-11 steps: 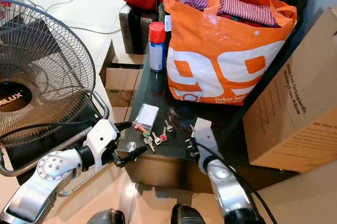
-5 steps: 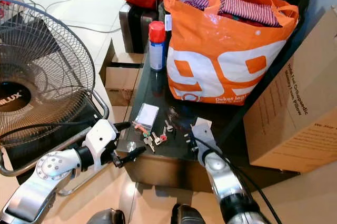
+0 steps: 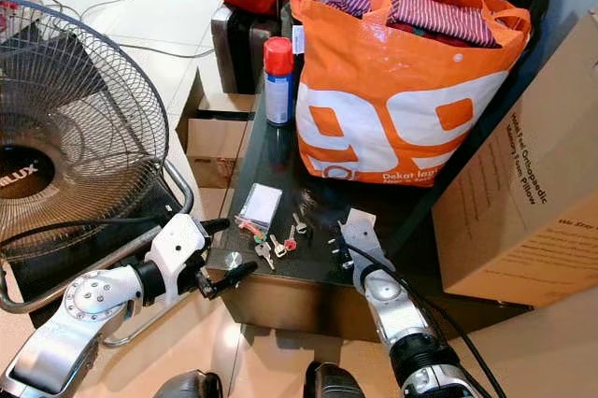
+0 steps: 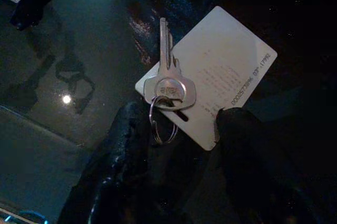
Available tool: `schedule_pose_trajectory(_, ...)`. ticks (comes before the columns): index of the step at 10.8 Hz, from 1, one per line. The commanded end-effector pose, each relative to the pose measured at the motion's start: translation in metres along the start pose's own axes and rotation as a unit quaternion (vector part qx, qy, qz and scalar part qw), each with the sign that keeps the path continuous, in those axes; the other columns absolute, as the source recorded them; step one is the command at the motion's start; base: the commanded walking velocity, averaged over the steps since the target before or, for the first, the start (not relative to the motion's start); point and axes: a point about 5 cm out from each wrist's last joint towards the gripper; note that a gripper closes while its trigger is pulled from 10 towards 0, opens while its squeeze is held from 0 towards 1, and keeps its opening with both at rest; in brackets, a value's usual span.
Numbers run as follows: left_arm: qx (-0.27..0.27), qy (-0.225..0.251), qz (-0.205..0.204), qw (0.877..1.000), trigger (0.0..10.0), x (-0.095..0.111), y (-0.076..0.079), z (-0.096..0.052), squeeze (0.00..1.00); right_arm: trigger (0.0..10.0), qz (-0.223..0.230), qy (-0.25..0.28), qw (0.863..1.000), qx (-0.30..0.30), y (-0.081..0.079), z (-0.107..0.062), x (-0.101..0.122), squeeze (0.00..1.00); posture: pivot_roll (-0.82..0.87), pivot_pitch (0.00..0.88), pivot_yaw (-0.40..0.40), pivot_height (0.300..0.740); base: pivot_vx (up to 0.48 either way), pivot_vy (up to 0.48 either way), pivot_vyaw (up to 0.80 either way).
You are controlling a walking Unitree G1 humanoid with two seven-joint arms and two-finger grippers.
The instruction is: Hang keys on a hook
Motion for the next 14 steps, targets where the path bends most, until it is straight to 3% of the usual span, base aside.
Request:
schedule_pose_trajectory(1,-0.001,-0.004,0.004,1.000,10.0,-0.002,-0.002,-0.001,0.09,7.8,-0.004,-0.020,1.000,-0.007,0.005,-0.002,-0.012,0.00,0.01,0.168,-0.030,0.740,0.000,0.000,0.00)
schedule_pose_trajectory(2,-0.001,-0.004,0.004,1.000,10.0,-0.002,-0.002,-0.001,0.09,5.4,-0.002,-0.020,1.000,-0.008,0.006,-0.002,-0.013,0.00,0.00,0.167,-0.028,0.740,0.000,0.000,0.00)
schedule_pose_trajectory(4,-0.001,-0.002,0.004,1.000,10.0,-0.003,-0.001,-0.001,0.09,2.1,0.009,-0.018,1.000,-0.006,0.010,-0.005,-0.017,0.00,0.00,0.166,-0.030,0.740,0.000,0.000,0.00)
schedule_pose_trajectory(6,-0.001,-0.002,0.004,1.000,10.0,-0.004,-0.001,0.001,0.09,1.3,0.016,-0.016,1.000,0.002,0.010,-0.010,-0.023,0.00,0.00,0.167,-0.030,0.740,0.000,0.000,0.00)
schedule_pose_trajectory(7,-0.002,-0.001,0.003,1.000,10.0,-0.003,0.000,0.002,0.09,1.6,0.015,-0.018,1.000,0.002,0.011,-0.012,-0.026,0.00,0.00,0.168,-0.028,0.740,0.000,0.000,0.00)
schedule_pose_trajectory(10,-0.003,0.001,0.004,1.000,10.0,-0.003,-0.001,0.002,0.09,1.6,0.019,-0.019,1.000,0.002,0.011,-0.014,-0.026,0.00,0.00,0.168,-0.027,0.740,0.000,0.000,0.00)
schedule_pose_trajectory(12,-0.003,0.002,0.005,1.000,10.0,-0.002,-0.001,0.002,0.09,1.1,0.020,-0.017,1.000,0.005,0.009,-0.014,-0.024,0.00,0.00,0.165,-0.028,0.740,0.000,0.000,0.00)
schedule_pose_trajectory(14,-0.003,0.001,0.005,1.000,10.0,-0.002,0.000,0.002,0.09,0.0,0.025,-0.014,1.000,0.004,0.009,-0.014,-0.024,0.00,0.00,0.152,-0.025,0.740,0.000,0.000,0.00)
Point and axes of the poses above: a point about 5 cm out from each wrist's last joint towards the gripper, its own z axis pointing out of the wrist towards the gripper, its own x axis along the axis of the wrist's last joint, y = z × x, and after that the axes turned 5 degrees about z, right-handed
